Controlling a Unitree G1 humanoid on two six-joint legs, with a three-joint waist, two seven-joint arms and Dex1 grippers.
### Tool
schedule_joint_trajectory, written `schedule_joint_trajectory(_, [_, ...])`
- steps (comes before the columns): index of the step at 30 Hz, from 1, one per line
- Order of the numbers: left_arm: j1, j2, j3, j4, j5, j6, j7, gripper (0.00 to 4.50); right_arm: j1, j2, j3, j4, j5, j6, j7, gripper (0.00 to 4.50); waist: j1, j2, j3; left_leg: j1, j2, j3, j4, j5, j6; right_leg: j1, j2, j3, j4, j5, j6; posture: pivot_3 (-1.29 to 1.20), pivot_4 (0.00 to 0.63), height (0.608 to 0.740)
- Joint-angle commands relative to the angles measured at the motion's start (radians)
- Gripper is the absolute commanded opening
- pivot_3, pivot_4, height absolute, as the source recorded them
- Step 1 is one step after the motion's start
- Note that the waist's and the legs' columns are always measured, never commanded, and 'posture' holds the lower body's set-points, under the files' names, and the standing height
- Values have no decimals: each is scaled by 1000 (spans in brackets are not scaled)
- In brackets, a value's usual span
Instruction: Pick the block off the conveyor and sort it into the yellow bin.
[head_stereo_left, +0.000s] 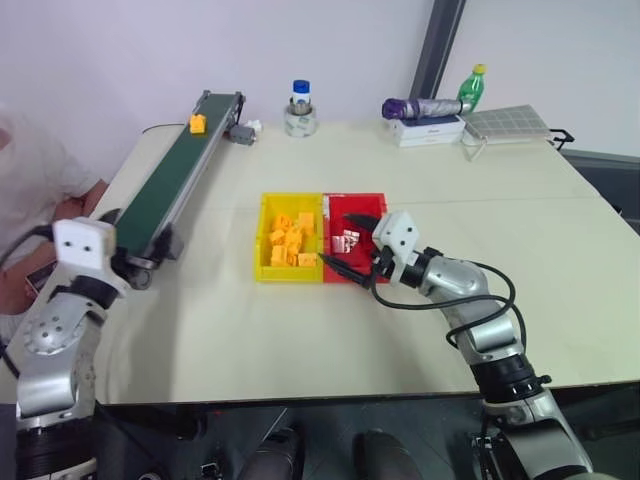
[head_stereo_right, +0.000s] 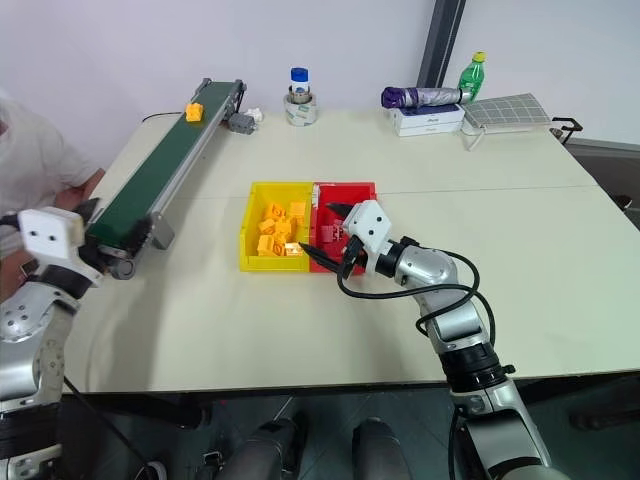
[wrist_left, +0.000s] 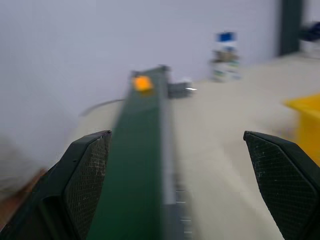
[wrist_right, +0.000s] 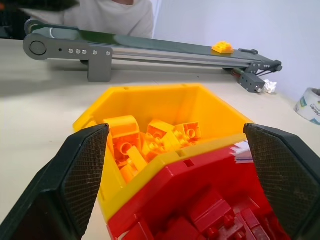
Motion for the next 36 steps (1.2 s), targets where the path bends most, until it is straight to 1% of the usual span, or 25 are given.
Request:
schedule_joint_trajectory(1, [17, -48, 81, -33, -7, -28, 116, 4454, -15, 13, -3, -22, 12, -19, 5, 4500, 0, 0, 0, 0, 0, 0, 0, 0, 0, 0, 0, 0, 0, 0, 0, 0, 150, 740])
schedule_joint_trajectory(4, [16, -76, 86, -31, 9, -31, 171, 4454, -12, 13, -1, -22, 9, -18, 9, 4500, 4, 0, 0, 0, 0, 0, 0, 0, 0, 0, 0, 0, 0, 0, 0, 0, 150, 740])
schedule_joint_trajectory(8, [25, -90, 65, -50, -11, 1, 186, 4454, -8, 11, -3, -26, 9, -16, 11, 4500, 5, -1, 0, 0, 0, 0, 2, 0, 0, 2, 0, -1, 0, 0, 0, 0, 150, 740])
schedule_joint_trajectory(13, [26, -76, 57, -33, -7, 12, 181, 4454, 6, 14, -1, -41, 8, -6, 3, 4500, 2, -1, 0, 0, 0, 0, 1, 0, 0, 1, 0, -1, 0, 0, 0, 0, 150, 740])
schedule_joint_trajectory(21, [-27, -53, 8, -10, 26, 58, 195, 4454, 28, 6, 2, -63, 2, 2, -3, 4500, 3, -1, 0, 0, 0, 0, 1, 0, 0, 1, 0, -1, 0, 0, 0, 0, 150, 740])
schedule_joint_trajectory(28, [-118, 52, -28, 88, 42, 121, 144, 4454, 28, 4, 0, -67, -2, 7, -7, 4500, 2, -1, 0, 0, 0, 0, 1, 0, 0, 1, 1, -1, 0, 0, 0, 0, 150, 740])
schedule_joint_trajectory(31, [-217, 111, -44, 182, 54, 150, 132, 4454, 20, 5, -1, -63, -2, 7, -10, 4500, 2, -1, 0, 0, 0, 0, 1, 0, 0, 1, 1, -1, 0, 0, 0, 0, 150, 740])
schedule_joint_trajectory(33, [-286, 129, -50, 239, 48, 175, 127, 4454, 12, 8, -4, -62, -1, 6, -13, 4500, 2, -1, 0, 0, 0, 0, 1, 0, 0, 1, 1, -1, 1, 0, 0, 0, 150, 740])
schedule_joint_trajectory(36, [-364, 160, -91, 323, 76, 181, 105, 4454, 3, 14, -9, -68, 6, 5, -16, 4500, 3, -1, 0, 0, 0, 0, 1, 0, 0, 1, 1, -2, 0, 1, 1, 0, 150, 740])
